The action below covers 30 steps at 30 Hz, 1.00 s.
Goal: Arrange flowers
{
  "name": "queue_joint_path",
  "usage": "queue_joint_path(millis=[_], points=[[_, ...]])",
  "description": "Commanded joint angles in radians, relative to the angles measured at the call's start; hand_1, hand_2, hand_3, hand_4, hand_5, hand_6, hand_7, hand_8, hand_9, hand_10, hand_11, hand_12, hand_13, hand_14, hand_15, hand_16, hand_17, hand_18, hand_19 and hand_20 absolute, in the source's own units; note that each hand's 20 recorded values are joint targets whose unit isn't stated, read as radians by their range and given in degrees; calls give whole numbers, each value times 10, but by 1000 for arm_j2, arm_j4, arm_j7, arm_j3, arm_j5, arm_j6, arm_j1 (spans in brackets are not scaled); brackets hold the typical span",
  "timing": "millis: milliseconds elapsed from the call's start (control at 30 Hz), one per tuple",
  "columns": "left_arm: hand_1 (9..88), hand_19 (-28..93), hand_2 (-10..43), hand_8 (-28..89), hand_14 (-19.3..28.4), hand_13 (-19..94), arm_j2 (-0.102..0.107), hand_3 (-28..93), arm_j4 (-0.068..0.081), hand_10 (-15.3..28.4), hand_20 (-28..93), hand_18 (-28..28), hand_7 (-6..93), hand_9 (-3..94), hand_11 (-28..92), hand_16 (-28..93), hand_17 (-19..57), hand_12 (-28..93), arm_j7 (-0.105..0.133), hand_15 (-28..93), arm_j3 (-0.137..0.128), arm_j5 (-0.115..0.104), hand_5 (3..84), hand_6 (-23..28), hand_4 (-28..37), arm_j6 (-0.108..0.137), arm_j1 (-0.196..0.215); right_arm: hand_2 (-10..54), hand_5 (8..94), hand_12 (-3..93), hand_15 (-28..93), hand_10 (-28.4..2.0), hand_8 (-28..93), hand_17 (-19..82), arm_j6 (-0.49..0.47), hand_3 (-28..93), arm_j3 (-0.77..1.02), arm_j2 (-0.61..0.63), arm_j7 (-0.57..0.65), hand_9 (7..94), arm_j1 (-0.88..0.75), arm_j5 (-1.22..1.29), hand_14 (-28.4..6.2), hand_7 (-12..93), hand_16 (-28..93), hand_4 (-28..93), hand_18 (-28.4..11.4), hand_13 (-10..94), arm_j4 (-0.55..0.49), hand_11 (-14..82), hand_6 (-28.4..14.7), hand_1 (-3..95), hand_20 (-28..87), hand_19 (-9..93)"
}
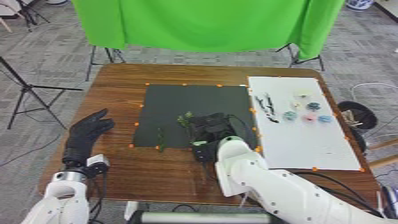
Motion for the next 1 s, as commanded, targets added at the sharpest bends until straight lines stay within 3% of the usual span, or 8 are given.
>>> queue_joint_path(millis=[33,533,1000], points=[[251,51,-5,-77,163,425,-2,743,0,138,184,114,136,517,202,-25,107,122,-15,235,-3,5,492,23,-265,-16,13,-95,720,191,501,-116,-108,709,-3,684,6,24,12,925,-6,-10,-22,211,203,-128,-89,937,-6,294,-21,374,335,812],[252,51,-6,-77,164,425,-5,743,-2,139,183,114,136,517,202,-24,107,121,-6,236,-4,2,492,22,-266,-9,16,-95,723,191,502,-116,-108,708,-1,683,12,39,-9,924,4,21,-21,212,204,-127,-91,937,-2,298,-21,375,320,820],[252,50,-4,-76,164,425,-8,742,-4,137,184,114,135,517,204,-25,107,122,-7,235,-5,4,491,22,-265,-10,19,-95,722,192,504,-116,-107,706,-14,684,153,127,-47,925,-33,50,-21,210,206,-126,-93,937,-64,300,-21,372,314,826]])
